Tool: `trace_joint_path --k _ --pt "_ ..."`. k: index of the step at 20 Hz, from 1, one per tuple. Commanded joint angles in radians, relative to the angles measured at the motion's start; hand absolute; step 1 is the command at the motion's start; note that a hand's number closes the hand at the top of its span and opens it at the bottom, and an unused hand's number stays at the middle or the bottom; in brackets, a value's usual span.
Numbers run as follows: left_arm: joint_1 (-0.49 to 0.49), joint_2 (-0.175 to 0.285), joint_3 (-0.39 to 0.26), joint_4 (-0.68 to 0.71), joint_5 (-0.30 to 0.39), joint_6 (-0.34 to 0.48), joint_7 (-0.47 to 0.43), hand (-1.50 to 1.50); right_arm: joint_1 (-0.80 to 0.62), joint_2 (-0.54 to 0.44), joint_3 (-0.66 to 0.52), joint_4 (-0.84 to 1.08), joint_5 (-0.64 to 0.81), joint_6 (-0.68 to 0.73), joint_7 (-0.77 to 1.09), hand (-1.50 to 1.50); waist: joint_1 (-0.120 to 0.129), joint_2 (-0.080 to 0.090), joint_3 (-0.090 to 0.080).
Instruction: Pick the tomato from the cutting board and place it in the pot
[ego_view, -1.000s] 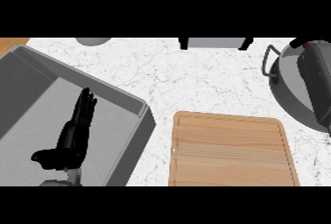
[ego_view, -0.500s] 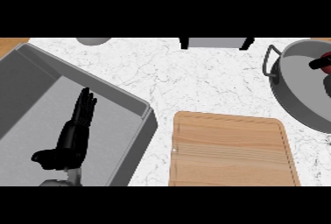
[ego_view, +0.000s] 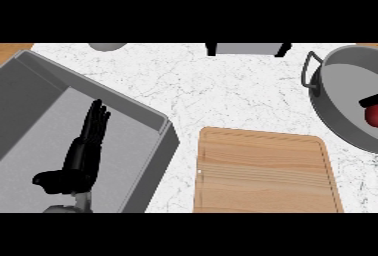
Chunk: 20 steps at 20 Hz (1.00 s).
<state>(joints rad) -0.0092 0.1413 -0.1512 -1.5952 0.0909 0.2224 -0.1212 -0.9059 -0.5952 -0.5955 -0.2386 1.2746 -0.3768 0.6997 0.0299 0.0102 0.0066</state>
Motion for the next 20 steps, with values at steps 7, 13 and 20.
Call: trace_joint_path --k 7,13,20 --pt "-0.005 0.004 0.014 -0.036 0.002 0.023 0.049 0.0 0.049 0.041 -0.189 -0.171 -0.26 -0.291 -0.386 -1.5 -0.019 -0.009 0.0" --pt "-0.035 -0.031 -0.009 0.007 -0.011 0.038 0.023 0.0 0.085 0.102 -0.338 -0.285 -0.507 -0.4 -0.618 -1.5 -0.03 -0.004 -0.002" --pt "-0.026 -0.014 0.038 0.073 0.0 0.012 -0.047 0.0 0.233 0.084 -0.402 -0.377 -0.708 -0.329 -0.794 -1.5 -0.036 -0.009 -0.006"
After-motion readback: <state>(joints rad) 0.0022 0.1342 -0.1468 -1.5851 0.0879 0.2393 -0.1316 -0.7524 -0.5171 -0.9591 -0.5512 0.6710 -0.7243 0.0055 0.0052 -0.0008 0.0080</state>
